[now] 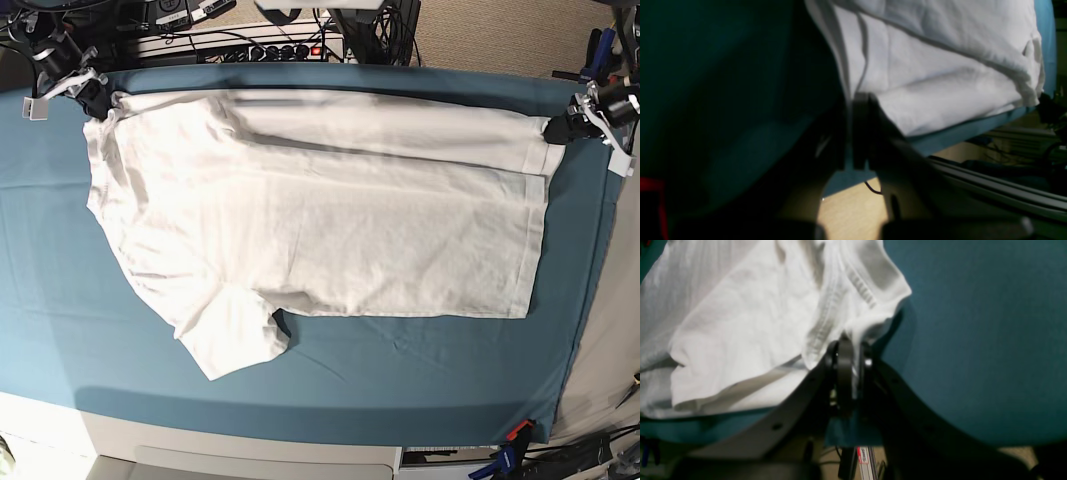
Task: Fold the T-shirt properly
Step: 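Pull the held folded edge taut with both grippers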
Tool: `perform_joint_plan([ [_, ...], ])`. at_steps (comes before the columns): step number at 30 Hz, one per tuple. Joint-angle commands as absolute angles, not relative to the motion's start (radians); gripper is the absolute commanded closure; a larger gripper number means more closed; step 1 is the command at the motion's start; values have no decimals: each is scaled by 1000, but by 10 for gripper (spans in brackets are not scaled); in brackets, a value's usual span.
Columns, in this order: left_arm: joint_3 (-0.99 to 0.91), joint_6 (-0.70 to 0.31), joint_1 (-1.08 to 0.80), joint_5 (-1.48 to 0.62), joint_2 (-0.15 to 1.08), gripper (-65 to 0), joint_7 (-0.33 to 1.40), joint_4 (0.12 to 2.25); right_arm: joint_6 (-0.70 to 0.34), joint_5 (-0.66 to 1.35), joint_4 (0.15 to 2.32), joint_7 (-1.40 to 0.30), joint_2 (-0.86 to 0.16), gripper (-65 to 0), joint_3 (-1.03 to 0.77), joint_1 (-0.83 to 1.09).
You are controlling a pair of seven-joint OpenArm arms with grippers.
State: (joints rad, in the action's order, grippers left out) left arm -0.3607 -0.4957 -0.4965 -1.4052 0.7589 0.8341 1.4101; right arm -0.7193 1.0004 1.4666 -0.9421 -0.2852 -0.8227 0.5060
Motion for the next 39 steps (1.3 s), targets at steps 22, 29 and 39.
perform_joint_plan([
  [22,-370,-472,-587,-1410,739,0,855,1468,-698,1034,1479,-950,-308,0,-840,535],
  [29,-370,-472,-587,-1399,740,0,853,1468,-698,1050,1479,-958,-308,0,-840,538],
  [39,-370,-472,-587,-1397,739,0,853,1468,-698,1047,1479,-948,-308,0,-840,554],
])
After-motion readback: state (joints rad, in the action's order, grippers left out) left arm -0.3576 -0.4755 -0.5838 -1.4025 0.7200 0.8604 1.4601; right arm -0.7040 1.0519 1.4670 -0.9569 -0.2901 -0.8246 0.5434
